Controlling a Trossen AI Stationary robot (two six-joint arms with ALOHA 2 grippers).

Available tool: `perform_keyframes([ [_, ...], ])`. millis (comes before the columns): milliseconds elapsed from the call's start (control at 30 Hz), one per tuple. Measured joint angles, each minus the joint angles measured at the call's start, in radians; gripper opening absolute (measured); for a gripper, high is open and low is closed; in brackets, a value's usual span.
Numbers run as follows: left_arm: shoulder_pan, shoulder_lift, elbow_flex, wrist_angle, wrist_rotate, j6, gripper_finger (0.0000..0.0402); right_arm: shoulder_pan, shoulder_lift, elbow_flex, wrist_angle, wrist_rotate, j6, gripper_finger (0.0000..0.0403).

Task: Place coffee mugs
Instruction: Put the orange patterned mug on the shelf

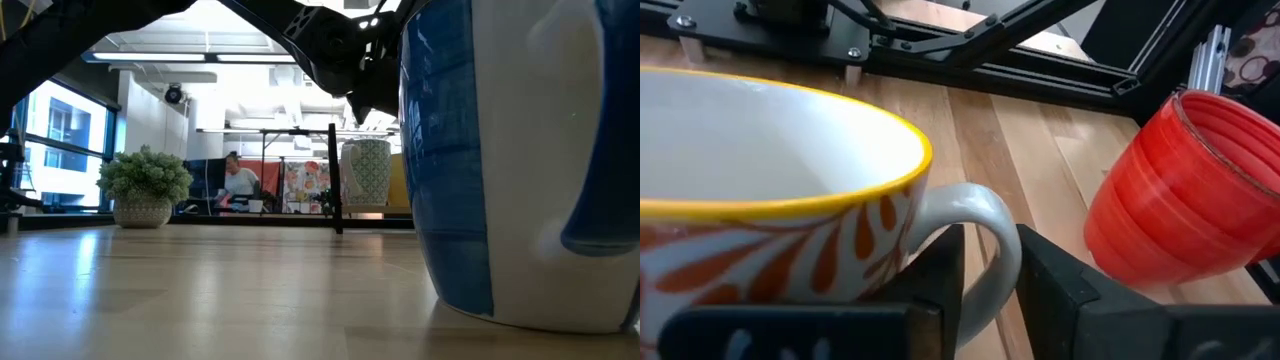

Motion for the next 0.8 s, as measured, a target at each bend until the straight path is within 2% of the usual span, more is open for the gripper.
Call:
perform_keyframes([
  [333,0.009,-0.003,0.001,-0.02,0.007,-0.004,0.0118,0.0,0.0,0.0,-0.001,0.0,-0.002,0.0034],
  [800,0.041,-0.01,0.029,0.017,0.006,0.007,0.0125,0.0,0.0,-0.001,-0.032,-0.012,0.004,0.0034],
])
